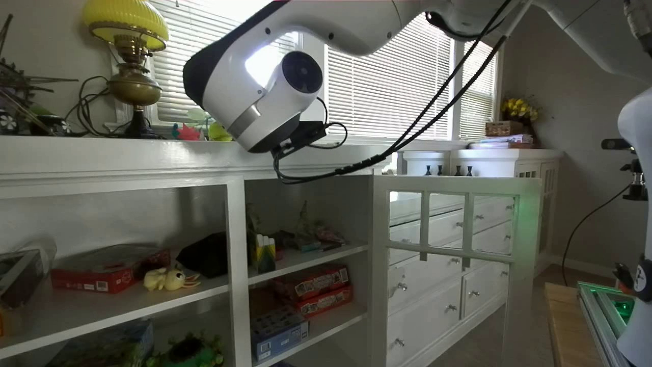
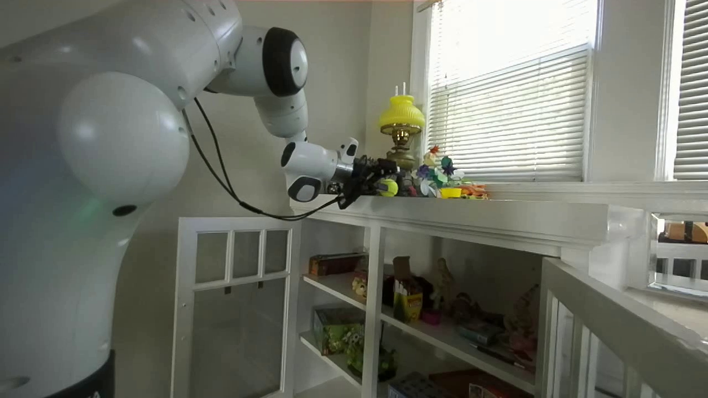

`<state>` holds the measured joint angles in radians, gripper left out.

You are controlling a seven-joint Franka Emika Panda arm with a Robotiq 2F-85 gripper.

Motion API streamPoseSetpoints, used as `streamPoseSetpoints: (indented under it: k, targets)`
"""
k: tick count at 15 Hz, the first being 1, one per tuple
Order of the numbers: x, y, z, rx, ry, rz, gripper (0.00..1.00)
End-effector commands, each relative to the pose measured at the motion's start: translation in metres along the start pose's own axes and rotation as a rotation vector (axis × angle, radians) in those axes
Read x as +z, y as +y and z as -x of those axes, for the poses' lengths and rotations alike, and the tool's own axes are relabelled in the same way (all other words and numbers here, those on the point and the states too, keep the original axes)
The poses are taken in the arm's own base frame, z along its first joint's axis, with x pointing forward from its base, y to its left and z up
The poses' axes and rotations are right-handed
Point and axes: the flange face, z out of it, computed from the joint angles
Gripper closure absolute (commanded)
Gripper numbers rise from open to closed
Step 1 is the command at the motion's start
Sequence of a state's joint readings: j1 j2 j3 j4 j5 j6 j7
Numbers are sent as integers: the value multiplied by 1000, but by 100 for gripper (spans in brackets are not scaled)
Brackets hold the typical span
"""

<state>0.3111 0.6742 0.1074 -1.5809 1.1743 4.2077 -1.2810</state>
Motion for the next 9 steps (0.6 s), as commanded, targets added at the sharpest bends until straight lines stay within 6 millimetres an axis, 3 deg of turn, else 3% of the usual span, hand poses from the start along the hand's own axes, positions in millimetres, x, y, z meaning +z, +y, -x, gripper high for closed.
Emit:
streamPoseSetpoints:
  k: [1,5,9]
  targets:
    - [-43,-7,-8,19,6,-54,0]
    - [-80,-21,2,27,-32,-159,0]
    - [-102,-25,21,14,-78,-215,0]
